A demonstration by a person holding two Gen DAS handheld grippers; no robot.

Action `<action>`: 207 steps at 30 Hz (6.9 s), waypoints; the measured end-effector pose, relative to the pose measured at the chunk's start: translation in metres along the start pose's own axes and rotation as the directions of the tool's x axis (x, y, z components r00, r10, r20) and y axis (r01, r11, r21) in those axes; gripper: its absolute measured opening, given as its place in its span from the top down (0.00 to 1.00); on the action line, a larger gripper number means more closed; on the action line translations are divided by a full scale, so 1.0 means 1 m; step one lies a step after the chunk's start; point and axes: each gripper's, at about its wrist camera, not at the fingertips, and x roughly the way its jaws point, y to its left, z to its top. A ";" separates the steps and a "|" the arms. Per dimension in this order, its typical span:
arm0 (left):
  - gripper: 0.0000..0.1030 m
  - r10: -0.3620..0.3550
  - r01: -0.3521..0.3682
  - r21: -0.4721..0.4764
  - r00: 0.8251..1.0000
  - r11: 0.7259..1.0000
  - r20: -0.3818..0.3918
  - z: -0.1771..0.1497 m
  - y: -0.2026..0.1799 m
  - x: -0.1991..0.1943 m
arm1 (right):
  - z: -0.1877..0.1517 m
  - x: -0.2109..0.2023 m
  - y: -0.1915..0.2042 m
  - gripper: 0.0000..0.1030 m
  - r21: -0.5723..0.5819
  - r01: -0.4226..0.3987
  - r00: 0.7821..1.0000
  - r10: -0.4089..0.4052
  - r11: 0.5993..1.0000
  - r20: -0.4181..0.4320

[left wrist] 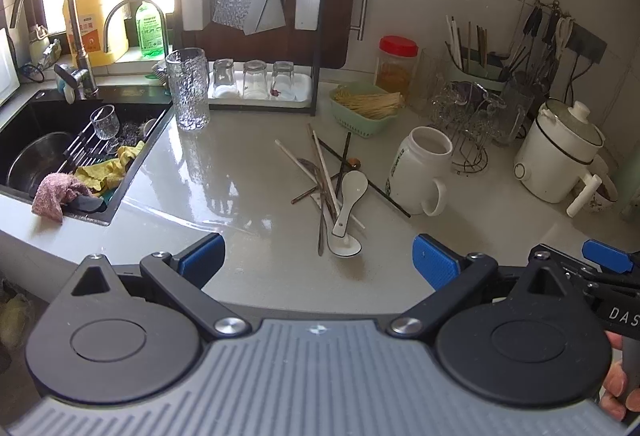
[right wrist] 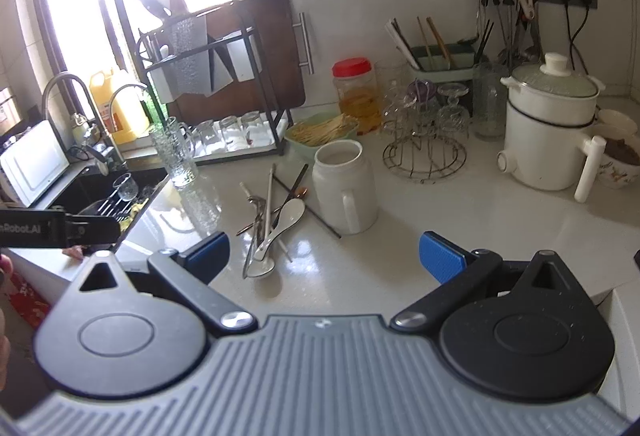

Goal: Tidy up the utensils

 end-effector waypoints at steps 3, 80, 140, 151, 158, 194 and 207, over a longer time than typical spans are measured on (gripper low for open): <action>0.01 -0.010 0.009 -0.028 1.000 1.000 -0.013 0.001 0.004 0.004 | 0.001 0.001 0.001 0.00 -0.005 0.008 1.000 -0.008 1.000 0.007; 0.01 -0.185 0.138 -0.140 0.890 0.980 -0.417 0.170 0.016 0.143 | 0.047 0.278 -0.015 0.03 -0.104 0.053 0.988 -0.068 0.993 -0.141; 0.94 -0.296 0.306 -0.042 0.864 0.951 -0.407 0.090 0.044 0.361 | 0.029 0.255 0.020 0.12 -0.082 0.245 0.927 -0.258 0.966 -0.272; 0.99 -0.289 0.297 -0.041 0.878 0.954 -0.381 0.094 0.053 0.340 | 0.026 0.254 0.022 0.12 -0.103 0.238 0.932 -0.257 0.966 -0.257; 0.99 -0.308 0.298 -0.083 0.888 0.951 -0.342 0.099 0.063 0.313 | 0.022 0.252 0.030 0.12 -0.132 0.203 0.942 -0.231 0.970 -0.245; 0.73 -0.423 0.434 -0.082 0.789 0.897 -0.446 0.076 0.040 0.328 | 0.012 0.236 0.029 0.12 -0.169 0.130 0.957 -0.168 0.977 -0.237; 0.68 -0.283 0.357 0.081 0.840 0.930 -0.463 0.066 0.008 0.328 | 0.010 0.231 0.022 0.12 -0.198 0.078 0.963 -0.125 0.977 -0.239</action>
